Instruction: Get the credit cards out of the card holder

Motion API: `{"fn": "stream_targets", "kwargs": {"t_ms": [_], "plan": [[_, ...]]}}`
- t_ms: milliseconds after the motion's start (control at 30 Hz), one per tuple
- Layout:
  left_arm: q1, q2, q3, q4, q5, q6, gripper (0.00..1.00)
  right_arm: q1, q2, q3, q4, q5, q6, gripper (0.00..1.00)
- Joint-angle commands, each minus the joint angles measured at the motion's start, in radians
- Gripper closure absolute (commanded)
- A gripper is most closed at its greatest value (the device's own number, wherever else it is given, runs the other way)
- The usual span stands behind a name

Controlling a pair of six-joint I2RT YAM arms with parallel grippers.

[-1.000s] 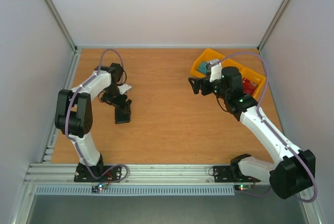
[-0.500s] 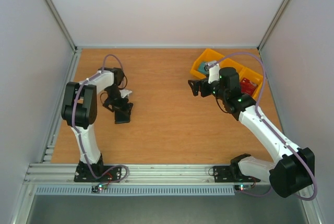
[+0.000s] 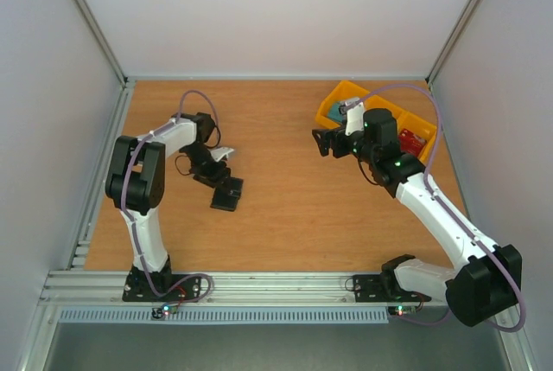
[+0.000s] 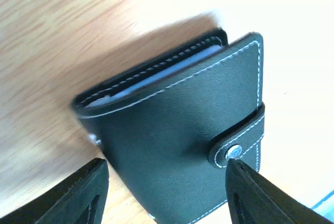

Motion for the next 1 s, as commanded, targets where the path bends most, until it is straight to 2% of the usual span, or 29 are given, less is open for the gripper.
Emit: {"fn": "stream_targets", "kwargs": {"t_ms": [0,67,167,267,333,400,500,600,667,733,800,967], "plan": [[-0.002,0.007,-0.003,0.064,0.205,0.006,0.41,0.010,0.022,0.022,0.000,-0.004,0.061,0.01],[-0.001,0.004,-0.013,0.097,0.231,-0.005,0.44,0.020,0.054,0.023,-0.002,-0.057,0.150,0.04],[-0.001,0.003,-0.037,0.147,0.260,-0.034,0.46,0.054,0.141,0.032,-0.021,-0.250,0.299,0.09],[-0.003,0.020,-0.043,0.137,0.279,-0.070,0.45,0.073,0.223,0.022,-0.057,-0.413,0.549,0.18],[-0.002,0.028,-0.056,0.119,0.265,-0.072,0.45,0.094,0.254,-0.031,0.003,-0.478,0.720,0.26],[-0.001,0.013,-0.088,0.118,0.239,-0.061,0.45,0.171,0.266,-0.082,0.059,-0.462,0.841,0.31],[0.002,-0.022,-0.139,0.122,0.209,-0.035,0.45,0.311,0.312,-0.038,0.017,-0.315,0.912,0.33],[0.023,-0.047,-0.178,0.120,0.200,-0.018,0.45,0.366,0.410,-0.005,0.015,-0.257,1.040,0.37],[0.043,-0.053,-0.193,0.105,0.218,-0.009,0.46,0.381,0.462,0.000,0.034,-0.249,1.134,0.46],[0.059,-0.067,-0.192,0.099,0.227,-0.003,0.47,0.401,0.511,0.022,0.008,-0.232,1.212,0.46],[0.061,-0.090,-0.198,0.103,0.232,-0.008,0.47,0.420,0.559,0.048,-0.026,-0.219,1.275,0.41],[0.061,-0.085,-0.184,0.064,0.292,0.017,0.47,0.458,0.715,0.159,-0.042,-0.209,1.371,0.41]]}}
